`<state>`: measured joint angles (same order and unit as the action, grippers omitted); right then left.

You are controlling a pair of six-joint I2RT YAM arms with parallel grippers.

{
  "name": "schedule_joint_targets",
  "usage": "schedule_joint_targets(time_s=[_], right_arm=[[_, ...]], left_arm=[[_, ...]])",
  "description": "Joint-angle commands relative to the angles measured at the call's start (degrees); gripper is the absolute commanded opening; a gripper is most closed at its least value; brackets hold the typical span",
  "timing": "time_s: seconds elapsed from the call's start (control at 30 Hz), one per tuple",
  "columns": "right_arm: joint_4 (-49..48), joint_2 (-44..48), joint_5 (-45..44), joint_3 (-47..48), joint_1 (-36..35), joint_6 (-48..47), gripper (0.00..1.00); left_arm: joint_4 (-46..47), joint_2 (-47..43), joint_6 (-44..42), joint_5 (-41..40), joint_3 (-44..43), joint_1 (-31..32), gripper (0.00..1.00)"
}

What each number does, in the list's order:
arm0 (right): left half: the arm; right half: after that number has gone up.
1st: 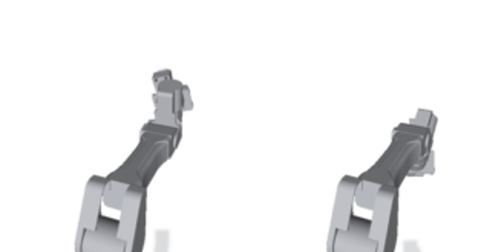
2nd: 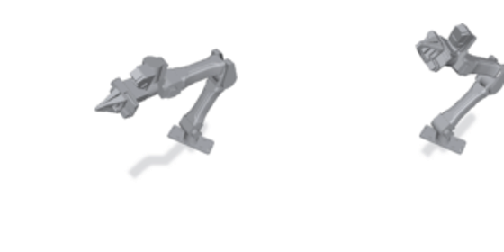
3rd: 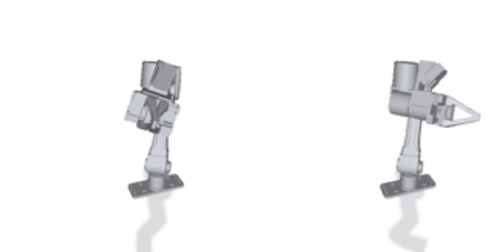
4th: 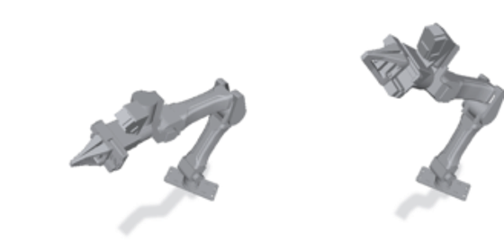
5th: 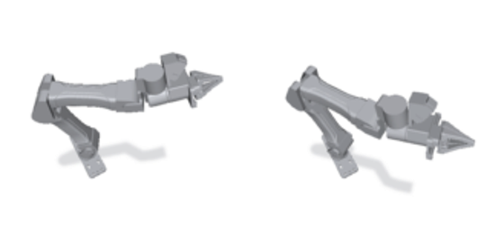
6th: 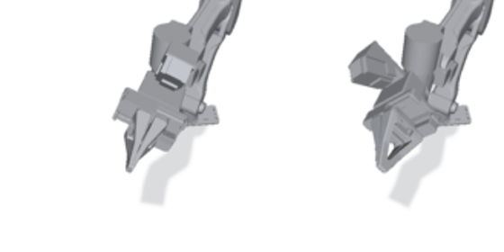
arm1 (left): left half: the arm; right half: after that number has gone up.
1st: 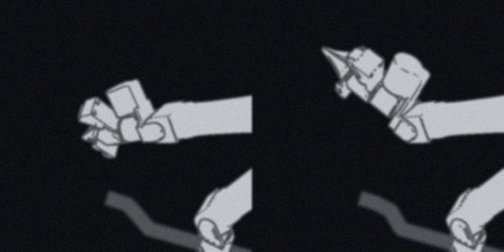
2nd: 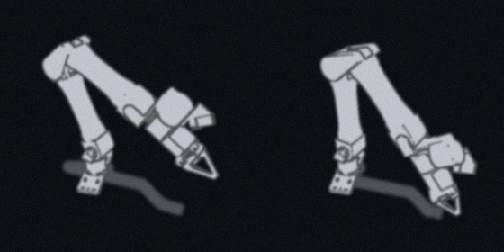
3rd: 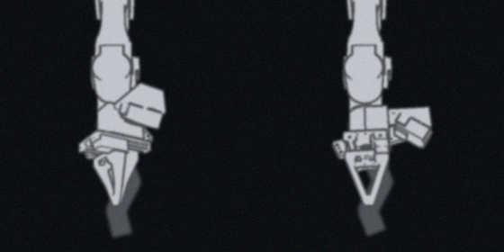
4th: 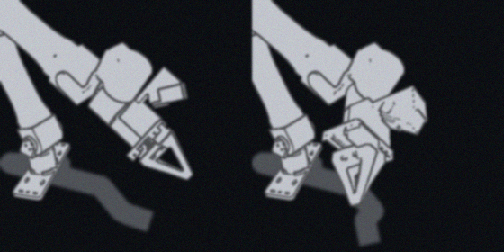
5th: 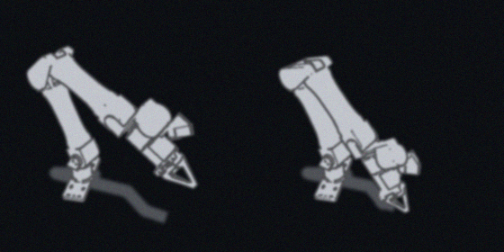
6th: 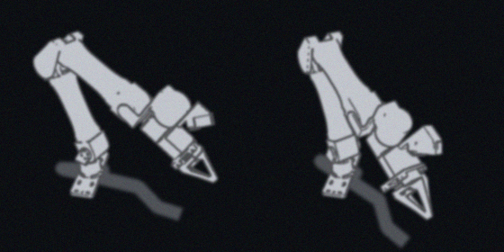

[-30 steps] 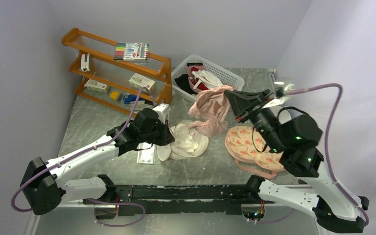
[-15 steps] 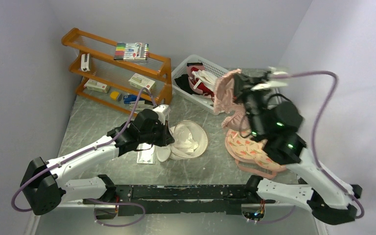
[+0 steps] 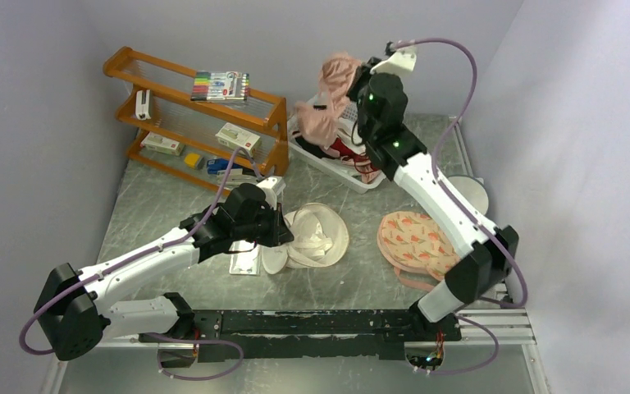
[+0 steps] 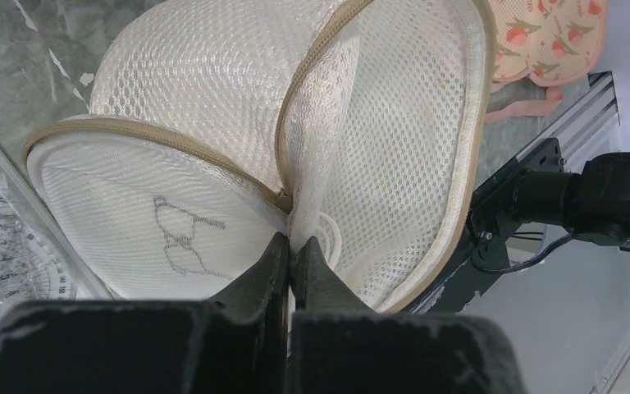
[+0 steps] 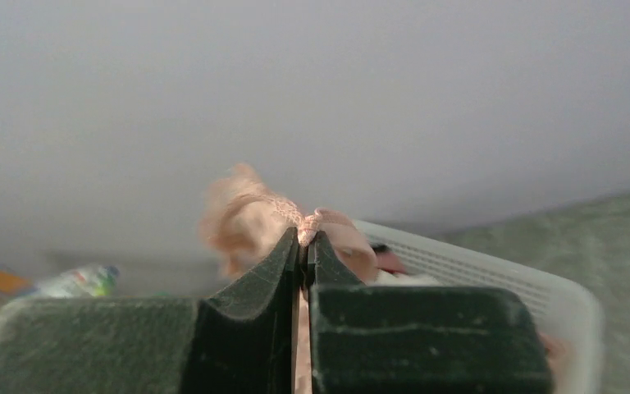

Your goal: Unzip the laundry bag and remove the bra

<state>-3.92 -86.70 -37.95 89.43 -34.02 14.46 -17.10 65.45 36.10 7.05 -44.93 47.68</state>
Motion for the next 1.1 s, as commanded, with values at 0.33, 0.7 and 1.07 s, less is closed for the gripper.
schedule_joint_targets(time_s=[0.33, 0.7, 1.07], right_arm=[[-2.4, -13.9, 16.3, -4.6, 18.4, 45.3, 0.00], [-5.6, -14.5, 19.9, -6.3, 16.4, 42.5, 0.00], [-9.0, -20.5, 14.0, 4.0, 8.7, 37.3, 0.00]], left_arm=[[0.7, -0.3, 1.5, 1.4, -1.7, -0.1, 0.07], [1.2, 1.0, 0.6, 1.8, -2.1, -0.1, 0.07], [0.9, -0.8, 1.7, 1.7, -1.4, -0.1, 0.07]])
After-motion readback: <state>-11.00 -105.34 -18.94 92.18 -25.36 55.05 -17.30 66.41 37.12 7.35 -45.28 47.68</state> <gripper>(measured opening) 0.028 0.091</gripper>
